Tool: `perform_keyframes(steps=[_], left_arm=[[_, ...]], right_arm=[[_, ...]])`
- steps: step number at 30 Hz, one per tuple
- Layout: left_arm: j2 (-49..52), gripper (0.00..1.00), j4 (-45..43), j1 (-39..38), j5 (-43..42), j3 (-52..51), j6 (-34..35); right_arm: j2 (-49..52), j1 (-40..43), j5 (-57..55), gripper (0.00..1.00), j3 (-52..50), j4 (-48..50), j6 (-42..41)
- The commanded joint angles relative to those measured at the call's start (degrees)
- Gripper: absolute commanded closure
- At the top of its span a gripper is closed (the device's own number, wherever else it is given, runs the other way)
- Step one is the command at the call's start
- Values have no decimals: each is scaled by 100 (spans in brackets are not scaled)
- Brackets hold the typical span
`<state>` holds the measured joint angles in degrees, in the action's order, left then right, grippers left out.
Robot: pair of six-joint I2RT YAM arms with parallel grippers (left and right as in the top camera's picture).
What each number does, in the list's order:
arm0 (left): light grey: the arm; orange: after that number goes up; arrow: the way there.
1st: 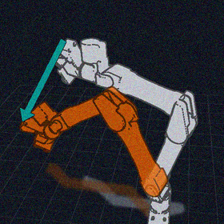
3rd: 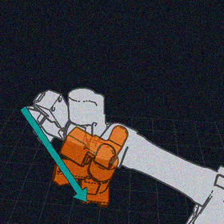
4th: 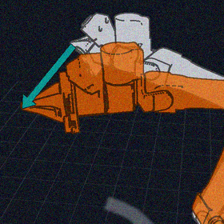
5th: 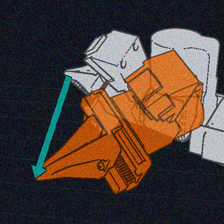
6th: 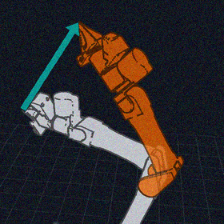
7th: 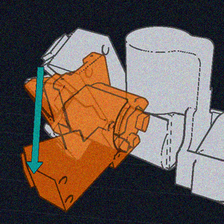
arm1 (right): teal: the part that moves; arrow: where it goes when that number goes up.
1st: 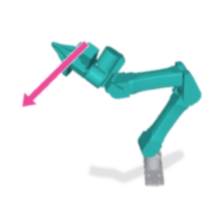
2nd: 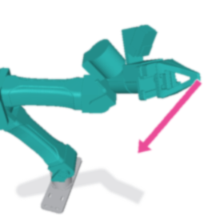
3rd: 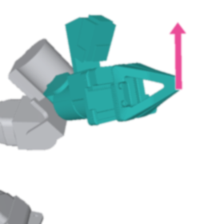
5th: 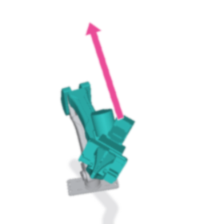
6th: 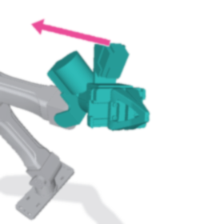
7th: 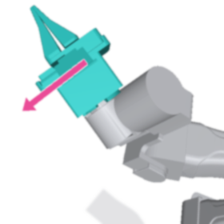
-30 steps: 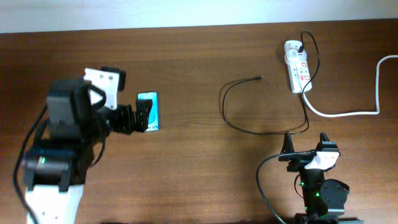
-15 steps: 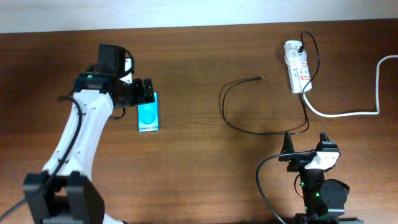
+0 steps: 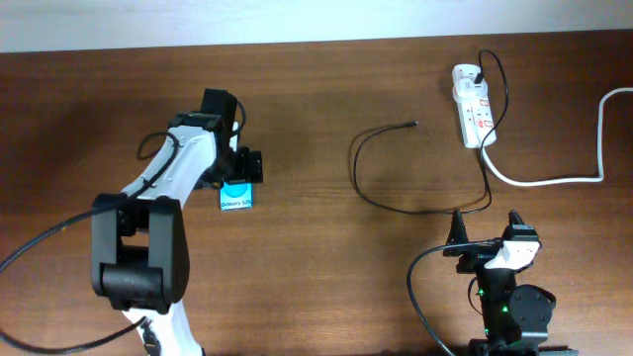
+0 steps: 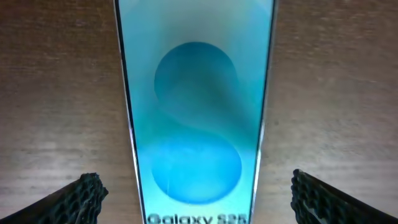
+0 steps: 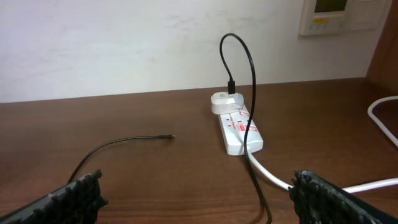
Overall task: Plug charger to phone and switch on socket
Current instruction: 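Move the left gripper down over the Galaxy S25 phone, then grasp the phone's bottom edge with the left gripper and lift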
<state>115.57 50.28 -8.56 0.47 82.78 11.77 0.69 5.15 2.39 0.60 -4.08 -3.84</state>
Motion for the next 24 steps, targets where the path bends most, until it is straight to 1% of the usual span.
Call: perform_keyframes(steps=[1, 7, 11, 13, 18, 19, 21, 22, 24], left_arm=[[251, 1, -83, 9, 87, 90, -66], [262, 1, -407, 9, 87, 76, -70], [387, 1, -437, 9, 85, 52, -70], [634, 1, -398, 9, 87, 52, -68], [658, 1, -400, 9, 234, 17, -66], [658, 5, -400, 9, 232, -28, -66], [658, 17, -415, 9, 223, -127, -66], [658, 26, -424, 9, 214, -175, -66], [658, 35, -442, 9, 214, -223, -66]], right_arm=[[-33, -35, 11, 2, -28, -26, 42], [-33, -35, 11, 2, -28, -26, 42], [-33, -35, 11, 2, -28, -26, 42], [-33, -35, 11, 2, -28, -26, 42], [-33, -35, 11, 2, -28, -26, 42], [-33, -35, 11, 2, -28, -26, 42], [-33, -35, 11, 2, -28, -26, 44], [-33, -35, 11, 2, -28, -26, 42], [-33, -35, 11, 2, -28, -26, 44]])
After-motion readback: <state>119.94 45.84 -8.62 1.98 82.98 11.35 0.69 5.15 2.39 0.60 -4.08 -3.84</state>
